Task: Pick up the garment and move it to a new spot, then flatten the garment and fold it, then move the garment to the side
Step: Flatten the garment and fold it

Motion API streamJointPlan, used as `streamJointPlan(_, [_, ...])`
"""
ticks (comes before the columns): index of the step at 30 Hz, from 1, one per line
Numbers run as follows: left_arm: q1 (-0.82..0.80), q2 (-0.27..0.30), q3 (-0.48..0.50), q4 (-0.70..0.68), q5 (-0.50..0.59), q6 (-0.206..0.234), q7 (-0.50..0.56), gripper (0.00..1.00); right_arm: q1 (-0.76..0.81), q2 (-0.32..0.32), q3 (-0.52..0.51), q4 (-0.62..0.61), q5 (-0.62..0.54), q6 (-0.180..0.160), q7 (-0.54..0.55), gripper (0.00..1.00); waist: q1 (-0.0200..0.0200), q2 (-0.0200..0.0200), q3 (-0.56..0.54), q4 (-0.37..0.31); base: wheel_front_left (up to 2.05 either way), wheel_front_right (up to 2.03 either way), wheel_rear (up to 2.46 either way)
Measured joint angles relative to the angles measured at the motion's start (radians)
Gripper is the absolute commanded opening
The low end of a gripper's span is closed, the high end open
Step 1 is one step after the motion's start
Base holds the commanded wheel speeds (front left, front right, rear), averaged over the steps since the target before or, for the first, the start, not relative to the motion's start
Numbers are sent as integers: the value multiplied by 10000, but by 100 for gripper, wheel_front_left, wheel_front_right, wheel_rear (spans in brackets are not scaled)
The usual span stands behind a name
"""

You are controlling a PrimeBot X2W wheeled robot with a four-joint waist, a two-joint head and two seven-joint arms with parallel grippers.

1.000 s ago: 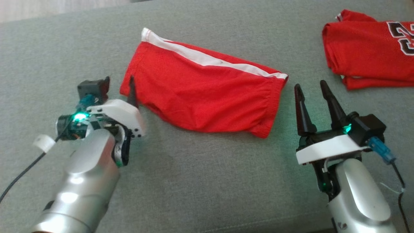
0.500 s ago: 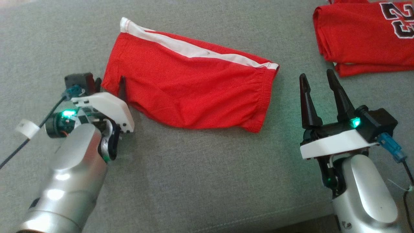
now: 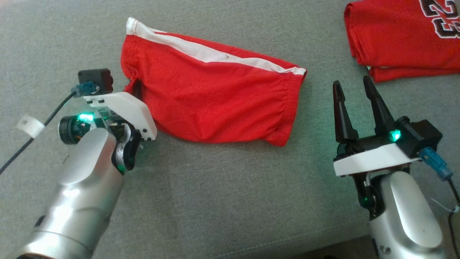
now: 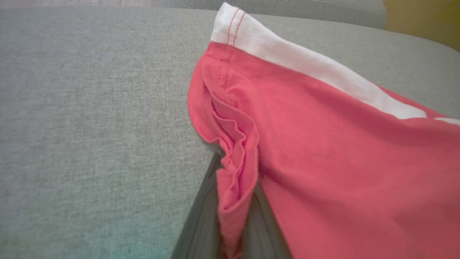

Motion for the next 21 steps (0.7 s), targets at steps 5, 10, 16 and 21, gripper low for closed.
streamJointPlan(5, [231, -8, 8, -332, -4, 94, -211, 0, 4, 4, -102, 52, 0, 0, -12, 100, 0, 0, -141, 119, 0, 0, 0])
streamJointPlan(10, [886, 33, 75, -1034, -205, 251, -640, 0, 118, 6, -364, 88, -163, -2, -10, 100, 0, 0, -489, 411, 0, 0, 0])
streamJointPlan(16, [2418, 127, 318, -2339, -456, 685, -1124, 0, 670, 12, -754, 109, -297, -2, 157, 100, -1, 0, -1044, 947, 0, 0, 0])
streamJointPlan(21, [3979, 242, 359, -3396, -616, 1170, -1409, 0, 1018, 25, -997, -17, -355, -2, 529, 100, -2, 0, -1496, 1442, 0, 0, 0])
